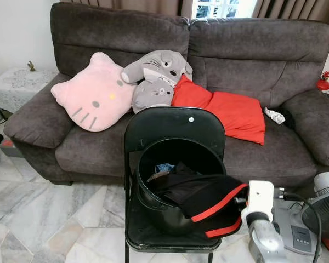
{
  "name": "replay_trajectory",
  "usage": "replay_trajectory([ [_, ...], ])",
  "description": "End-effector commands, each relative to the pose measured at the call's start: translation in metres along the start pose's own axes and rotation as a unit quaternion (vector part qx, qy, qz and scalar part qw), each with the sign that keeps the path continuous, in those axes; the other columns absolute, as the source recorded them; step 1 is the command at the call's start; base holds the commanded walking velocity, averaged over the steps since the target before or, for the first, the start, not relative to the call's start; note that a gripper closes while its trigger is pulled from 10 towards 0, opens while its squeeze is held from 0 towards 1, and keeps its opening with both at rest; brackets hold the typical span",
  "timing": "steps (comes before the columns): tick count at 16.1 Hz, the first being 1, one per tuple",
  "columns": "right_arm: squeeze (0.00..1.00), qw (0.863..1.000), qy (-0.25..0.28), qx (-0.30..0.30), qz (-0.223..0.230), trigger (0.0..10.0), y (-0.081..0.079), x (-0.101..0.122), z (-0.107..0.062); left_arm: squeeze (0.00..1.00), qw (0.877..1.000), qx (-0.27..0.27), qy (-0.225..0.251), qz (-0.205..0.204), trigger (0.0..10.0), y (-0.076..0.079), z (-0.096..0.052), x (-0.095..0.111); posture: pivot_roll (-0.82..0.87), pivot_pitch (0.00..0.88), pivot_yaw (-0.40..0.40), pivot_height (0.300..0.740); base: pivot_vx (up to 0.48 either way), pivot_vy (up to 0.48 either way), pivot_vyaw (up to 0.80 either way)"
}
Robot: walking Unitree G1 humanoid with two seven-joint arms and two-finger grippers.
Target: Hang hanger
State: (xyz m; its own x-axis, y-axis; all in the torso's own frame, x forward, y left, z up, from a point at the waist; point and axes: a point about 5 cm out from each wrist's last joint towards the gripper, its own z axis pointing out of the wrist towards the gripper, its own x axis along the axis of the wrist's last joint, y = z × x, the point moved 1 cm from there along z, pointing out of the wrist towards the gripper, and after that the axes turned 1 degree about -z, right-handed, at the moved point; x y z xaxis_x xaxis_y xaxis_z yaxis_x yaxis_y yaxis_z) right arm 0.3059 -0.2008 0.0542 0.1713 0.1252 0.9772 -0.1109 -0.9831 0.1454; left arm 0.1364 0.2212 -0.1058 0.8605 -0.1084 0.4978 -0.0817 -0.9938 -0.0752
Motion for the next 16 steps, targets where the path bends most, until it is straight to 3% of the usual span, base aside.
replay_trajectory([
  [1,0.00,1.000,0.012,-0.008,-0.004,0.0,0.005,0.006,0.004,0.00,1.000,-0.009,-0.018,0.012,10.0,0.005,0.000,-0.006,-0.13,0.059,-0.009,0.740,0.000,0.000,0.00],
  [8,0.00,0.999,0.042,-0.005,-0.006,0.0,0.005,0.027,0.015,0.00,1.000,-0.007,-0.018,0.013,10.0,0.005,0.000,-0.007,-0.13,0.060,-0.008,0.740,0.000,0.000,0.00],
  [11,0.00,0.997,0.076,0.002,-0.026,0.0,0.006,0.049,0.027,0.00,1.000,-0.006,-0.019,0.015,10.0,0.005,0.000,-0.006,-0.13,0.061,-0.005,0.740,0.000,0.000,0.00],
  [13,0.00,0.995,0.096,0.021,-0.026,0.0,0.003,0.066,0.036,0.00,1.000,-0.005,-0.018,0.015,10.0,0.005,0.000,-0.006,-0.12,0.060,-0.004,0.740,0.000,0.000,0.00],
  [16,0.00,0.988,0.116,0.094,-0.037,0.0,-0.016,0.083,0.043,0.00,1.000,-0.004,-0.017,0.014,10.0,0.005,0.000,-0.005,-0.12,0.060,-0.003,0.740,0.000,0.000,0.00],
])
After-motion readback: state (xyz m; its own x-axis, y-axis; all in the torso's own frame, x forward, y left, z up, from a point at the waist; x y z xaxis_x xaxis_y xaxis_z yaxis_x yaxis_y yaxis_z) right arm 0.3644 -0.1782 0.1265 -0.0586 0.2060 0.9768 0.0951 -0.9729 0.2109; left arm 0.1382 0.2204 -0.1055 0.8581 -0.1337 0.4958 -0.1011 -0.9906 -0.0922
